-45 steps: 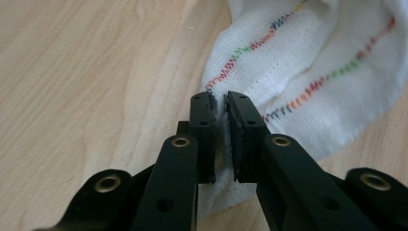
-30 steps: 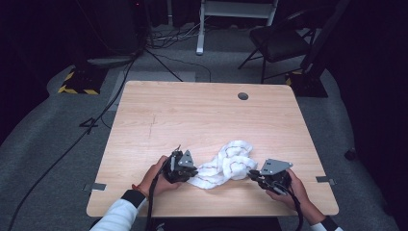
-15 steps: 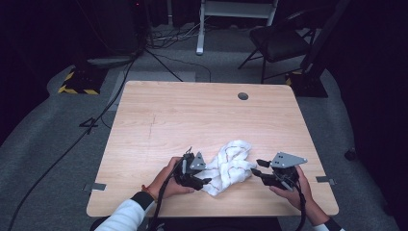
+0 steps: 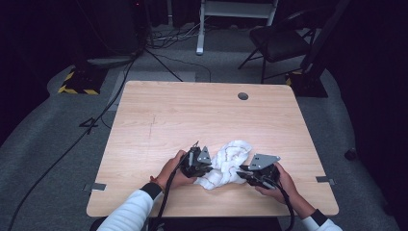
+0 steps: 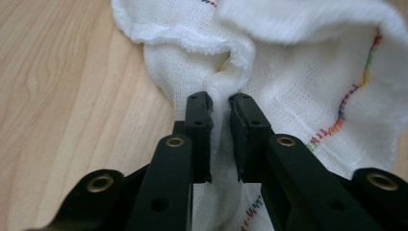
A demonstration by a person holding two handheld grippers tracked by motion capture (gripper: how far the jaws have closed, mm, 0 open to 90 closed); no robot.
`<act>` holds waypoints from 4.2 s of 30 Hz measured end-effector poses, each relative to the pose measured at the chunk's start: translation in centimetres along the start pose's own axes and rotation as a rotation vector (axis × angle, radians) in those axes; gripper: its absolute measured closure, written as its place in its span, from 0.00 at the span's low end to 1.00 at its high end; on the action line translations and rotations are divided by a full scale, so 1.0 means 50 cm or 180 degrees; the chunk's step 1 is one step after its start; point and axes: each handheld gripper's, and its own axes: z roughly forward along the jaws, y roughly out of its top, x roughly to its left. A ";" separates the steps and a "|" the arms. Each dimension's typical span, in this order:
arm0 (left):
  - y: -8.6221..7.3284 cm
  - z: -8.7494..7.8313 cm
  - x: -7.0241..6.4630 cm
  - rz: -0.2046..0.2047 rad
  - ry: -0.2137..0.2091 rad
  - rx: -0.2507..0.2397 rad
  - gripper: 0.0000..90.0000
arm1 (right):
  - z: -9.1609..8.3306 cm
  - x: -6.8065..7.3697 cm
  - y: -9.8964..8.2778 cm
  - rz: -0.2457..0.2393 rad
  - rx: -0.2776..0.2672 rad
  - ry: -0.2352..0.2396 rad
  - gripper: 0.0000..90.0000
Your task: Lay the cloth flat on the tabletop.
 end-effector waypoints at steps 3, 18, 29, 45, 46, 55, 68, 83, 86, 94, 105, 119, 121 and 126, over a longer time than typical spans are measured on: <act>-0.005 -0.010 0.007 -0.0048 0.0005 -0.0044 0.89 | -0.026 0.000 -0.007 -0.0077 -0.0013 0.0129 0.91; -0.072 -0.070 0.025 -0.0388 0.0118 -0.0027 0.93 | -0.068 -0.051 -0.104 0.0327 0.0286 -0.0332 0.83; -0.103 -0.112 0.015 -0.0618 0.0190 -0.0316 0.57 | -0.108 -0.054 -0.075 0.0495 -0.0269 -0.0278 0.65; 0.000 -0.051 0.055 -0.0611 0.0220 -0.0527 0.27 | 0.023 0.030 0.011 -0.0071 0.0039 0.0049 0.48; 0.002 -0.048 0.061 -0.0649 0.0220 -0.0542 0.27 | 0.030 0.031 0.010 -0.0085 0.0081 0.0016 0.49; 0.028 0.018 0.097 -0.1010 0.0127 -0.0219 0.27 | 0.017 -0.007 -0.016 -0.0065 0.0164 -0.0245 0.87; 0.045 0.028 0.072 -0.0546 0.0113 -0.0082 0.81 | -0.022 -0.059 -0.036 0.0160 -0.0002 -0.0376 0.93; 0.044 -0.132 0.094 -0.0574 0.0566 -0.0609 0.91 | -0.129 -0.146 -0.010 0.0561 -0.0565 -0.0658 0.96; 0.041 -0.141 0.107 -0.0542 0.0587 -0.0574 0.91 | -0.142 -0.163 0.012 0.0584 -0.0672 -0.0704 0.96; 0.044 -0.080 0.171 -0.0618 0.0800 -0.0341 0.92 | -0.087 -0.231 0.064 0.0620 -0.0490 -0.0937 0.96; 0.031 -0.009 0.218 -0.1001 0.0868 -0.0082 0.36 | 0.055 -0.323 0.044 0.1064 0.0123 -0.1159 0.49; -0.060 -0.036 0.099 -0.0827 0.0453 0.0117 0.25 | 0.017 -0.171 -0.038 0.0598 0.0260 -0.0417 0.41; -0.067 -0.038 0.083 -0.0796 0.0400 0.0138 0.25 | 0.007 -0.149 -0.049 0.0516 0.0317 -0.0476 0.39; -0.089 -0.048 0.033 -0.0763 0.0331 0.0136 0.24 | -0.007 -0.111 -0.078 0.0486 0.0367 -0.0372 0.39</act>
